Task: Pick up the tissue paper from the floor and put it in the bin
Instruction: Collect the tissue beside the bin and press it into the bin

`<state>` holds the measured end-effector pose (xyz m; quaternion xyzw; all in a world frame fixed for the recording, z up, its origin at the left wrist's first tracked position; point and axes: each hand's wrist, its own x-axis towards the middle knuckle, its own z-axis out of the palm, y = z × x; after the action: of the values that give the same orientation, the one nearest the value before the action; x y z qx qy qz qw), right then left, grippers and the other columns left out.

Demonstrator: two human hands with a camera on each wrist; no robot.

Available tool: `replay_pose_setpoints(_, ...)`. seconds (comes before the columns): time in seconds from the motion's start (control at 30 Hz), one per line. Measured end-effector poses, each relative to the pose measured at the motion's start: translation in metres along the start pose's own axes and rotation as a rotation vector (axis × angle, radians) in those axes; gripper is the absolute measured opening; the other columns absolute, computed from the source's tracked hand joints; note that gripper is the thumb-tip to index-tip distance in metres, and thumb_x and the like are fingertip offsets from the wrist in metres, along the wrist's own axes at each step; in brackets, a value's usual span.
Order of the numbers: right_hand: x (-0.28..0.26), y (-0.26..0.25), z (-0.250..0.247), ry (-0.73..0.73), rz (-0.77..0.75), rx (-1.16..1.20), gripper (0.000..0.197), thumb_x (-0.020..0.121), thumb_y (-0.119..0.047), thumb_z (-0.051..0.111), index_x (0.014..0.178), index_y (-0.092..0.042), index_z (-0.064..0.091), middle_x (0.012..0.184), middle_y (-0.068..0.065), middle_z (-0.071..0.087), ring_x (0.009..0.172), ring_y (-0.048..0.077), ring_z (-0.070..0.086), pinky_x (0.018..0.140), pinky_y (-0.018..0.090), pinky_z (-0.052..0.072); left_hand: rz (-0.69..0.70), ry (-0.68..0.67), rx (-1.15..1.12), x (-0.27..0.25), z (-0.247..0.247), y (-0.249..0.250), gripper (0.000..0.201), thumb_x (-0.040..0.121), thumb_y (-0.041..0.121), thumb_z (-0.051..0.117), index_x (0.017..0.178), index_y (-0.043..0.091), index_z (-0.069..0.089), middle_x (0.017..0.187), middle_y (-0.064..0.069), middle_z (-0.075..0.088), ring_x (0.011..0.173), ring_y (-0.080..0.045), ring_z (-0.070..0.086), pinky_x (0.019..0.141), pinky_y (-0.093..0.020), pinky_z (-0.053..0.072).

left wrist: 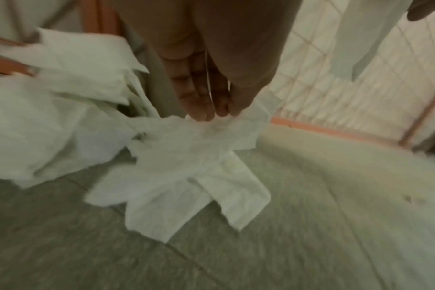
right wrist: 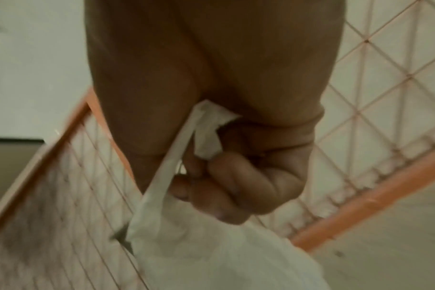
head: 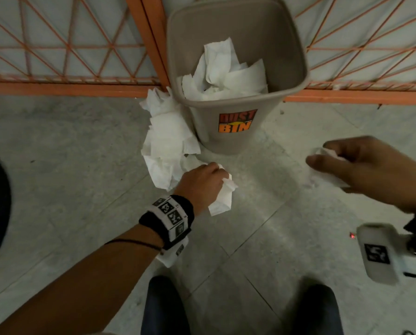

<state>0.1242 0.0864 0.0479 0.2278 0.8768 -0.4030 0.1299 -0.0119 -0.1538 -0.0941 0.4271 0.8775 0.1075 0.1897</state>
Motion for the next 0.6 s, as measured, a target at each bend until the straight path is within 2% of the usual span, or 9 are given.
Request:
replay_pose_setpoints(0.07,-0.002,-0.031,-0.014,0.048,-0.139,0.059,0.048,0.081,-0.053,0.059,0.067,-0.008,0.063,0.05,0.009,0.059,0.039,0.013,0.05,0.043,0.023,0.04,-0.03,0.197,-0.103,-0.019,-0.014,-0.003,0.034,0.093,0.032,0.041,0.113,0.025,0.068,0.113,0.004,0.067,0.098,-0.02,0.067,0.076,-0.039,0.057)
replay_pose_setpoints(0.13,-0.004,-0.063,-0.029,0.132,-0.295,0.081,0.042,0.085,-0.049,0.06,0.071,-0.01,0.068,0.058,0.012,0.065,0.041,0.019,0.055,0.044,0.028,0.043,-0.068,0.335,-0.18,-0.04,-0.028,-0.007,0.026,0.093,0.032,0.05,0.11,0.029,0.07,0.108,0.008,0.07,0.09,-0.014,0.069,0.073,-0.032,0.058)
replay_pose_setpoints(0.23,-0.002,-0.106,-0.044,0.259,-0.496,0.131,0.041,0.094,-0.042,0.055,0.08,-0.006,0.069,0.07,0.002,0.07,0.047,0.013,0.06,0.045,0.016,0.046,-0.097,0.472,-0.315,-0.07,-0.052,-0.011,0.021,0.091,0.031,0.06,0.109,0.029,0.072,0.104,0.009,0.073,0.079,-0.009,0.069,0.072,-0.027,0.058)
replay_pose_setpoints(0.3,0.007,-0.128,-0.048,0.317,-0.554,0.126,0.044,0.099,-0.039,0.051,0.084,0.0,0.066,0.066,-0.003,0.071,0.05,0.009,0.061,0.046,0.01,0.042,-0.106,0.551,-0.392,-0.086,-0.071,-0.011,0.019,0.09,0.026,0.066,0.107,0.025,0.074,0.099,0.008,0.074,0.073,0.0,0.066,0.068,-0.018,0.055)
replay_pose_setpoints(0.37,0.026,-0.145,-0.048,0.304,-0.565,0.086,0.046,0.099,-0.04,0.05,0.084,0.001,0.064,0.062,-0.007,0.067,0.049,0.008,0.059,0.046,0.012,0.041,-0.097,0.613,-0.401,-0.1,-0.092,-0.007,0.019,0.089,0.017,0.07,0.107,0.018,0.074,0.095,0.006,0.073,0.073,0.002,0.064,0.065,-0.01,0.052)
replay_pose_setpoints(0.43,0.053,-0.155,-0.043,0.27,-0.55,-0.014,0.045,0.098,-0.041,0.052,0.083,-0.001,0.065,0.058,-0.008,0.059,0.042,-0.001,0.053,0.041,0.008,0.037,-0.066,0.654,-0.395,-0.109,-0.117,0.0,0.019,0.087,0.01,0.07,0.106,0.013,0.074,0.095,0.004,0.072,0.078,-0.003,0.066,0.066,-0.015,0.055)
replay_pose_setpoints(0.47,0.069,-0.157,-0.039,0.259,-0.531,-0.094,0.044,0.097,-0.042,0.053,0.083,-0.002,0.066,0.061,-0.003,0.06,0.043,-0.002,0.052,0.042,0.01,0.038,-0.046,0.67,-0.392,-0.112,-0.13,0.004,0.019,0.087,0.01,0.07,0.106,0.012,0.074,0.096,0.003,0.073,0.079,-0.004,0.067,0.068,-0.016,0.056)
replay_pose_setpoints(0.53,0.093,-0.156,-0.029,0.243,-0.482,-0.285,0.048,0.095,-0.044,0.053,0.085,0.0,0.066,0.074,0.015,0.065,0.06,0.011,0.058,0.053,0.026,0.042,0.004,0.689,-0.39,-0.112,-0.157,0.014,0.018,0.088,0.012,0.07,0.105,0.011,0.074,0.096,0.002,0.073,0.08,-0.005,0.068,0.07,-0.02,0.057)
replay_pose_setpoints(0.6,0.105,-0.149,-0.021,0.213,-0.407,-0.438,0.049,0.093,-0.048,0.052,0.089,-0.001,0.066,0.091,0.019,0.067,0.083,0.028,0.061,0.068,0.033,0.044,0.049,0.706,-0.357,-0.103,-0.183,0.026,0.016,0.088,0.018,0.069,0.103,0.013,0.073,0.096,0.004,0.073,0.08,-0.005,0.068,0.07,-0.023,0.058)
